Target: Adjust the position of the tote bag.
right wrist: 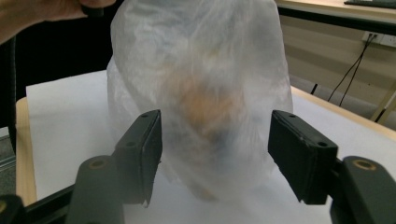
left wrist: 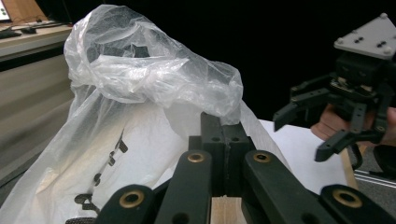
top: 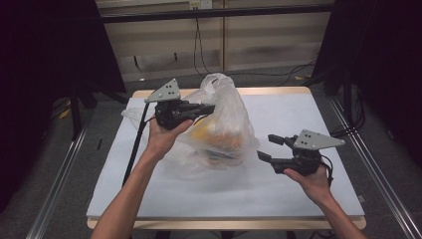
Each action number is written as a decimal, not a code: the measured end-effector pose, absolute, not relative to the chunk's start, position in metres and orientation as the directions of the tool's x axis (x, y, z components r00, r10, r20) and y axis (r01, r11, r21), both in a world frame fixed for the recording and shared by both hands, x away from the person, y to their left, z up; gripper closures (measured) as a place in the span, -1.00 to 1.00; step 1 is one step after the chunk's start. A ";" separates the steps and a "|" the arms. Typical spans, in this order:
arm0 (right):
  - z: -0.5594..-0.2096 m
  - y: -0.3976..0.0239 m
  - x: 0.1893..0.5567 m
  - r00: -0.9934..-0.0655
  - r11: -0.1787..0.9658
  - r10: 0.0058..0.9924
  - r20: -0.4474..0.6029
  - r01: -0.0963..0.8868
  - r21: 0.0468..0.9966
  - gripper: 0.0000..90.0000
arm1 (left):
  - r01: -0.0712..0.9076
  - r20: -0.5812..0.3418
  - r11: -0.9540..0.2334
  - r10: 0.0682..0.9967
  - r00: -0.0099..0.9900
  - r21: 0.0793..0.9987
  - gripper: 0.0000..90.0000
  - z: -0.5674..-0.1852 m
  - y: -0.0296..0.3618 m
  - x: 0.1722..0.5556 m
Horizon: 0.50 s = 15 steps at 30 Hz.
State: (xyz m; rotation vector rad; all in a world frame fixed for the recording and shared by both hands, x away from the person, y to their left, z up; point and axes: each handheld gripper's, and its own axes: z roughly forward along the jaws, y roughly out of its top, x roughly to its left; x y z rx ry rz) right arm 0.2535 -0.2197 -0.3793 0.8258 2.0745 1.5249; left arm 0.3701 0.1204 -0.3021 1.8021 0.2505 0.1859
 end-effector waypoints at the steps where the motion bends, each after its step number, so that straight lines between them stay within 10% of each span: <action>1: -0.377 -0.218 0.256 -0.733 0.216 0.680 -0.002 0.198 0.956 -0.17 | 0.067 -0.003 -0.233 0.263 0.965 0.970 1.00 -0.302 0.120 0.369; 15: -0.340 -0.206 0.292 -0.730 0.163 0.683 0.006 0.160 0.974 -0.14 | 0.014 0.036 -0.216 0.228 0.973 0.976 1.00 -0.310 0.108 0.342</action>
